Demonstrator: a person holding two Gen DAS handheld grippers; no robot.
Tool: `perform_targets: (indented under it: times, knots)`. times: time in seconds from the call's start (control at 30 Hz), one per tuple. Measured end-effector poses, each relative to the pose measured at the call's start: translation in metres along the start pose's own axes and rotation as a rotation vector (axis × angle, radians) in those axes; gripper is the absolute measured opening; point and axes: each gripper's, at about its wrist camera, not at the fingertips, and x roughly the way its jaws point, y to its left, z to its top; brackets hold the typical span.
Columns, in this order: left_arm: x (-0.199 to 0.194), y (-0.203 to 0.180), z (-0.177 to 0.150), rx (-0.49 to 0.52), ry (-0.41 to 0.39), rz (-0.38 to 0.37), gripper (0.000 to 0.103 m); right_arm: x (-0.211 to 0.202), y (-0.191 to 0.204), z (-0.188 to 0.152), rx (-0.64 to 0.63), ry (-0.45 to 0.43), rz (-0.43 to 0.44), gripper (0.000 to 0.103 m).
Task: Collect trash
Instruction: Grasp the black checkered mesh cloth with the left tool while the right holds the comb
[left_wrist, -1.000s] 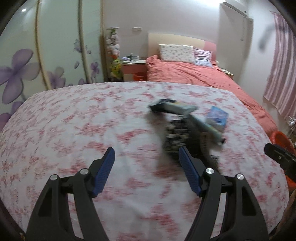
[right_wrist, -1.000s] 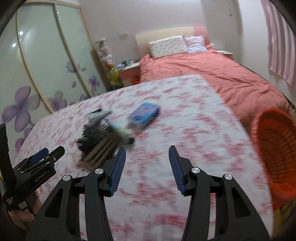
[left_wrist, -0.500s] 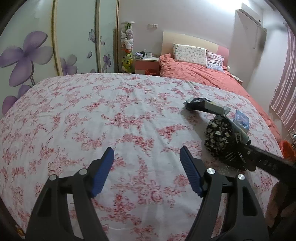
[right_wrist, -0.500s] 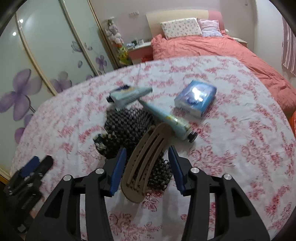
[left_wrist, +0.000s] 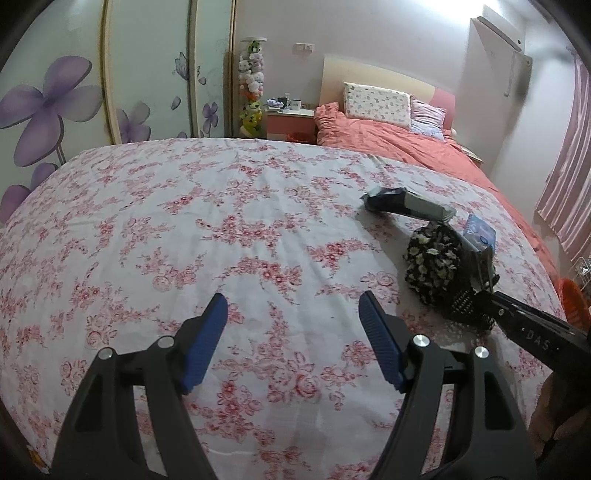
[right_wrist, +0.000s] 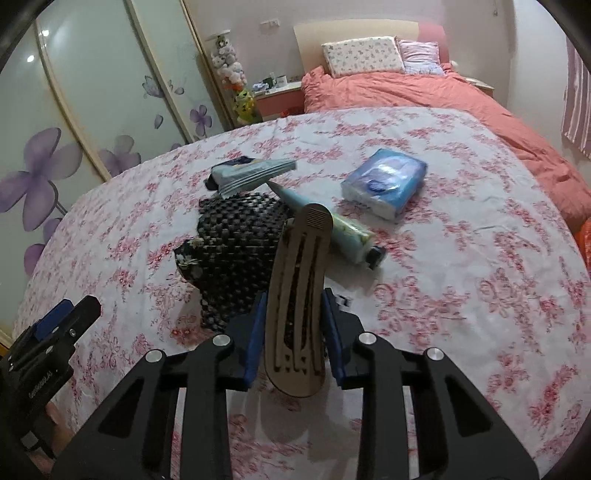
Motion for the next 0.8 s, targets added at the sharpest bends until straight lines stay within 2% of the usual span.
perform_targets:
  times: [0.27,0.5,0.67,0.8]
  knots:
    - [-0.001,-0.028,-0.002,0.041,0.007,-0.046,0.072,-0.02,-0.033,-0.003,0.007,-0.056,-0.084,0.03]
    - [0.002,-0.061,-0.007,0.075,0.024,-0.12,0.072,-0.022,-0.082,-0.004,0.064,-0.067,-0.238,0.03]
    - [0.005,-0.087,-0.011,0.102,0.041,-0.174,0.072,-0.016,-0.104,-0.004,0.125,-0.031,-0.244,0.03]
    - [0.01,-0.113,-0.014,0.143,0.053,-0.192,0.072,-0.014,-0.104,-0.004,0.12,-0.028,-0.236,0.03]
